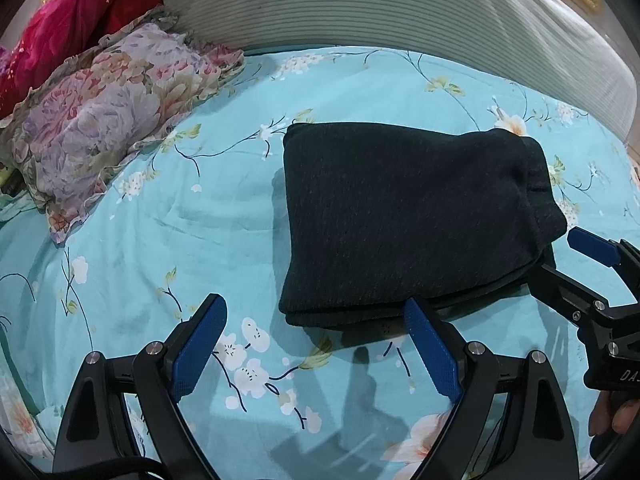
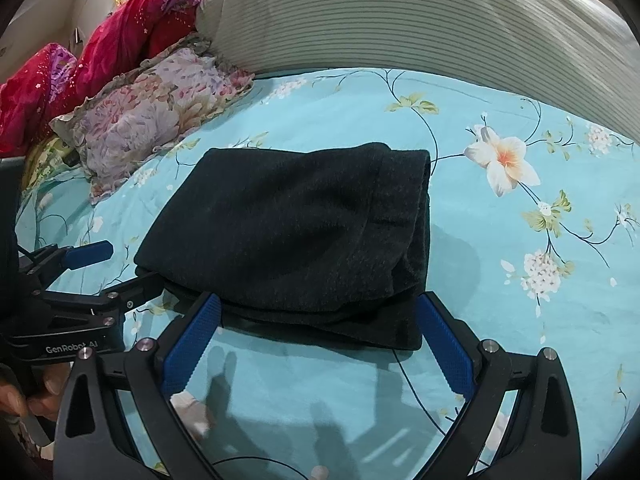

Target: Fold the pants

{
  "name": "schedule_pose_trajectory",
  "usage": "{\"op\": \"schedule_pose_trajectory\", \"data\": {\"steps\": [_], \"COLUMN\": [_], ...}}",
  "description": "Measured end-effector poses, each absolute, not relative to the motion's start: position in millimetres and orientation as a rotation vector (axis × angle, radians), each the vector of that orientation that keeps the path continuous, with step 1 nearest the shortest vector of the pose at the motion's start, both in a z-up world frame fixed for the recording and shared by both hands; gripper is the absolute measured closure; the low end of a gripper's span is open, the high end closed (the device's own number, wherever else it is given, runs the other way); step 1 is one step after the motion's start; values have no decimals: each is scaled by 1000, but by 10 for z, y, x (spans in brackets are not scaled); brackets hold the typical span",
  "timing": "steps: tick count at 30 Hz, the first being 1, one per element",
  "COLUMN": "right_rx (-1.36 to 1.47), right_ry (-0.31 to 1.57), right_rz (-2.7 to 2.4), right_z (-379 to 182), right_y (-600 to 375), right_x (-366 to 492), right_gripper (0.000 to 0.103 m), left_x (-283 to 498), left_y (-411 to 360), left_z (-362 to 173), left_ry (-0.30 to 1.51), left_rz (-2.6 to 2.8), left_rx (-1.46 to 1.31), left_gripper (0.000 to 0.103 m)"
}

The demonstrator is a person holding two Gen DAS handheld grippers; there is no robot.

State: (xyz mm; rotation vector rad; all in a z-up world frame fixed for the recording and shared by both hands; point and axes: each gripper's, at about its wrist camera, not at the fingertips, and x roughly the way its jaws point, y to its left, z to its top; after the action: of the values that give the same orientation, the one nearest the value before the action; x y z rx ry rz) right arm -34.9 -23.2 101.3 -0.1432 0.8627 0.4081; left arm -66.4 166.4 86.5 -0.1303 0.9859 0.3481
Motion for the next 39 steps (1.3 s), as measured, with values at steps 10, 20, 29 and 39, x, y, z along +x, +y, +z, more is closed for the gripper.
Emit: {"op": "schedule_pose_trajectory", "data": {"steps": [10,20,29,39], "right_rx": [-140,-138,-139,-140], "right_ry": [859,857,857,850], "right_rz": [409,409,407,409], "right_z": [1028,1051,1059,1088], "right_y": [-250,-249,-239,-214], "right_x": [-356,-360,-361,-348], "right_gripper": [5,5,5,5], "left_x": [-675,-672,-666,-652], "left_y": [1658,1671,1689,1728], "left_z": [889,908,909,916], "left_ry": [982,980,979,981], "left_rz": [347,349,351,353], "left_rx": [-129,-132,-134,-141], "left_gripper": [12,12,12,12]}}
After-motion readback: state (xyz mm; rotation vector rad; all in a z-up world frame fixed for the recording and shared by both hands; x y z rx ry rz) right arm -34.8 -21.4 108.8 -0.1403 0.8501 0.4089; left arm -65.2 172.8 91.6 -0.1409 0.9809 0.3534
